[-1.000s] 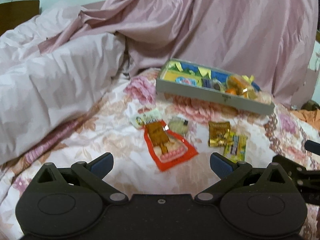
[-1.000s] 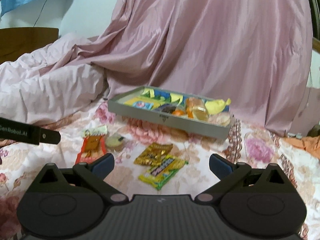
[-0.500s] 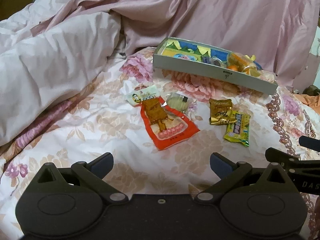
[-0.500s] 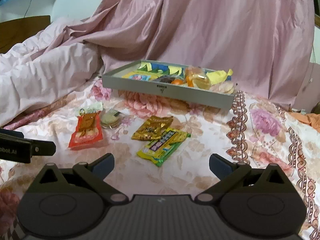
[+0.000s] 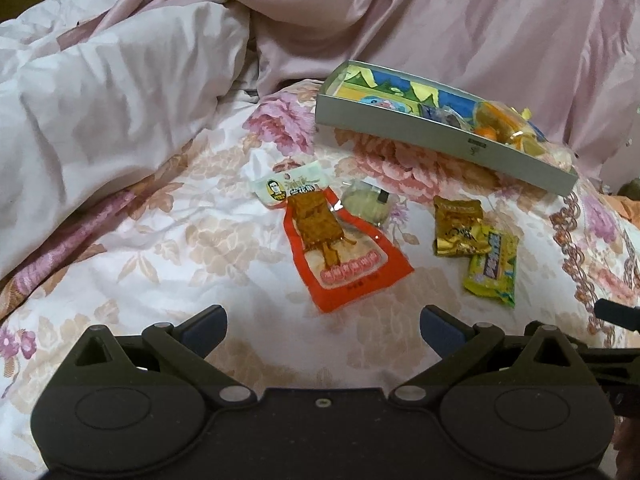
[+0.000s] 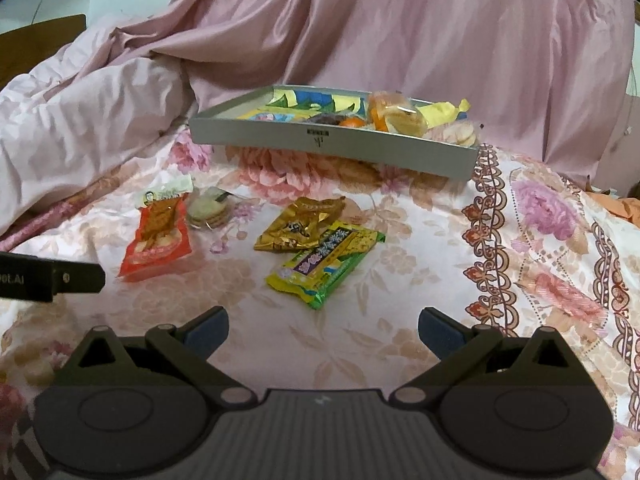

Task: Organize snacks
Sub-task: 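Lower the left gripper onto the orange tofu packet while the right approaches the yellow packets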

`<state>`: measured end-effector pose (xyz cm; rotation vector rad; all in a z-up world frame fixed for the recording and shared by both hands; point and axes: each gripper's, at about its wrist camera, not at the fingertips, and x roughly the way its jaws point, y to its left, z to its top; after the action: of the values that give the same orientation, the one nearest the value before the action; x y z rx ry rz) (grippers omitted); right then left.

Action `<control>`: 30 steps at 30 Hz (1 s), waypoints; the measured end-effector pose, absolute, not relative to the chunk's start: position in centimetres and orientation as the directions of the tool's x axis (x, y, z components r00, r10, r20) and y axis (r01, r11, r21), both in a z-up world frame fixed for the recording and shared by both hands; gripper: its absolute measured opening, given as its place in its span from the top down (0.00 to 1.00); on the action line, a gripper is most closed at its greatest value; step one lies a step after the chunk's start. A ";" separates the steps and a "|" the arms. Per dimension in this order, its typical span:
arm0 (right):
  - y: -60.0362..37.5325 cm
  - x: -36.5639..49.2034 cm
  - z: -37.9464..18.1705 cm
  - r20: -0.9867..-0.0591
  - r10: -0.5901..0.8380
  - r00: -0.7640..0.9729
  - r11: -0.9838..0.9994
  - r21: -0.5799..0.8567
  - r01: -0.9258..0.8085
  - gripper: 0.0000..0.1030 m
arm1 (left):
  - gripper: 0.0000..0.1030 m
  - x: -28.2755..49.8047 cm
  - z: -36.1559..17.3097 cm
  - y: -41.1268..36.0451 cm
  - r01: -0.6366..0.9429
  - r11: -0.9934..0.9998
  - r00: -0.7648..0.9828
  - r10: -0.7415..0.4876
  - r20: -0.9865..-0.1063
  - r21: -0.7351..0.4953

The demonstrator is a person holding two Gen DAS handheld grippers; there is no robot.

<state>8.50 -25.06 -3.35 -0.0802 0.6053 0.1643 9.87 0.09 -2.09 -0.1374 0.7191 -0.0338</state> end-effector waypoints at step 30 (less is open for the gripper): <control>-25.4 19.5 -6.8 -0.617 0.151 0.772 0.988 0.108 -0.107 0.00 | 0.01 23.9 -4.7 -1.8 -0.130 0.982 0.699 -0.007 -0.715 -0.137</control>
<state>19.49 -25.43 -6.76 0.0680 0.6742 0.1400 23.86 -1.84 -4.71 -0.1823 0.7949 0.0687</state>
